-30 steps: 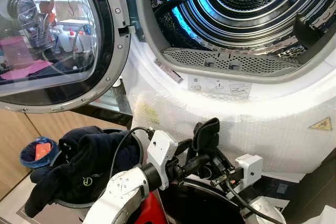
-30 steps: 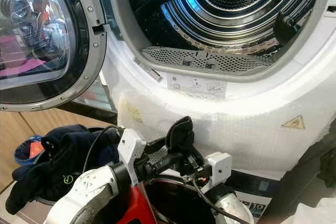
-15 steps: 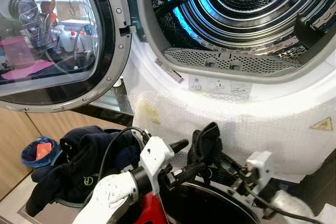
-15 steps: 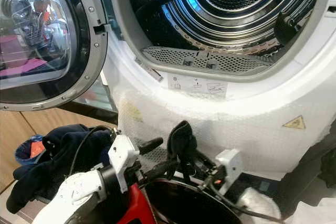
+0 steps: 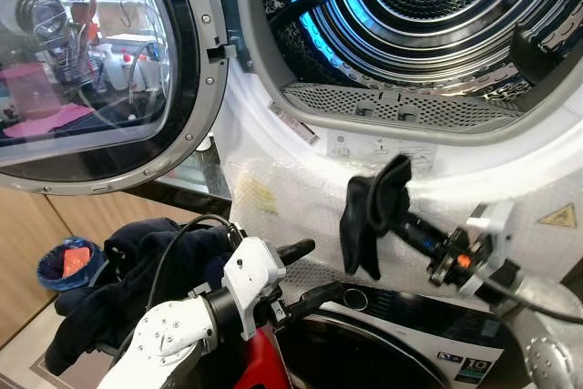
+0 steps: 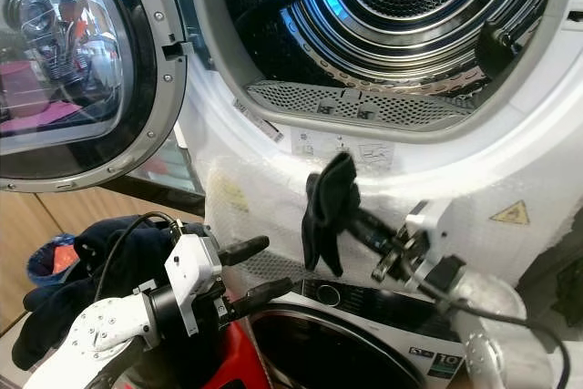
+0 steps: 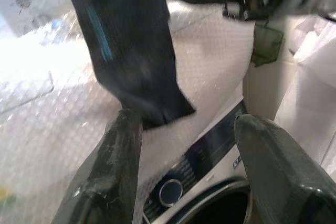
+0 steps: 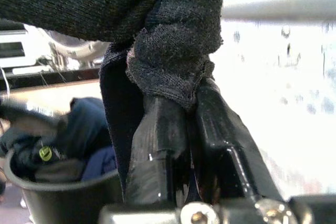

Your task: Clothes washing

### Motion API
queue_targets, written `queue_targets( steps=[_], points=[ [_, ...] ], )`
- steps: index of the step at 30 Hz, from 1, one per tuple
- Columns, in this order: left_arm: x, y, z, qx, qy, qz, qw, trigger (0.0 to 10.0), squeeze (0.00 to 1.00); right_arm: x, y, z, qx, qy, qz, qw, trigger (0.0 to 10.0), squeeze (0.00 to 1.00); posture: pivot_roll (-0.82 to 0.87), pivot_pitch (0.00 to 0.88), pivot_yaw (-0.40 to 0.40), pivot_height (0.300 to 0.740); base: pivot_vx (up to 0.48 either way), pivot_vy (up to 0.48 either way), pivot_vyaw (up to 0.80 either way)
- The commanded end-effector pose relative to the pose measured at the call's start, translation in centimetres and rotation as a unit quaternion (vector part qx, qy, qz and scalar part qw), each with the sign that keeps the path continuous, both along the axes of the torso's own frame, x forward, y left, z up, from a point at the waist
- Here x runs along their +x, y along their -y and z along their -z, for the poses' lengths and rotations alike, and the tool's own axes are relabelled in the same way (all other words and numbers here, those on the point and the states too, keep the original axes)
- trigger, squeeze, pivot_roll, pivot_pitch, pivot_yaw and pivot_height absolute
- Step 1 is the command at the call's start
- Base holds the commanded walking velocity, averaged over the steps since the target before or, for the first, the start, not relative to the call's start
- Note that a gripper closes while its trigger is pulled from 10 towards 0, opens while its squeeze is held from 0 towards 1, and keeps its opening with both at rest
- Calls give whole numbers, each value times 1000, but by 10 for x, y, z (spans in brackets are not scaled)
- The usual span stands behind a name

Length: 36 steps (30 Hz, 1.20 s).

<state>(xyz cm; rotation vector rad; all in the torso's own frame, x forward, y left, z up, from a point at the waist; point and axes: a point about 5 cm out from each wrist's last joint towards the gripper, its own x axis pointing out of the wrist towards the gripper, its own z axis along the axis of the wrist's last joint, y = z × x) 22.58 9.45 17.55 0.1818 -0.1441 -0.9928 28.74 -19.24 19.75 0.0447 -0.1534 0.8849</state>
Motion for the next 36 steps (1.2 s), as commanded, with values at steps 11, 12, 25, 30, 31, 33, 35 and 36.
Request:
queue_targets(
  steps=[11, 12, 25, 30, 31, 33, 35, 36],
  points=[
    [-8, -6, 2, -2, -29, -42, 999, 10000, 0, 28, -33, -92, 60, 80, -39, 994, 10000, 0, 60, 0, -9, 740, 0, 0, 0],
    [-9, -6, 2, -2, -30, -43, 999, 10000, 0, 30, -35, -95, 59, 79, -39, 994, 10000, 0, 61, 0, -13, 740, 0, 0, 0],
    [-32, 5, 6, -17, -77, -77, 994, 10000, 0, 101, -69, -181, 74, 52, 132, 987, 10000, 0, 64, 60, -74, 740, 0, 0, 0],
    [-39, 8, 7, -25, -96, -82, 992, 10000, 0, 109, -78, -207, 83, 56, 177, 979, 10000, 0, 52, 96, -81, 740, 0, 0, 0],
    [-41, 9, 7, -28, -100, -83, 991, 10000, 0, 111, -80, -212, 85, 54, 188, 977, 10000, 0, 43, 112, -88, 740, 0, 0, 0],
    [-44, 11, 7, -34, -107, -83, 990, 10000, 0, 112, -85, -221, 90, 53, 205, 973, 10000, 0, 37, 126, -92, 740, 0, 0, 0],
    [-46, 13, 7, -39, -114, -84, 989, 10000, 0, 114, -90, -227, 93, 53, 222, 969, 10000, 0, 28, 144, -101, 740, 0, 0, 0],
    [-47, 14, 8, -43, -118, -84, 989, 10000, 0, 115, -92, -229, 94, 53, 232, 967, 10000, 0, 26, 147, -102, 740, 0, 0, 0]
  ],
)
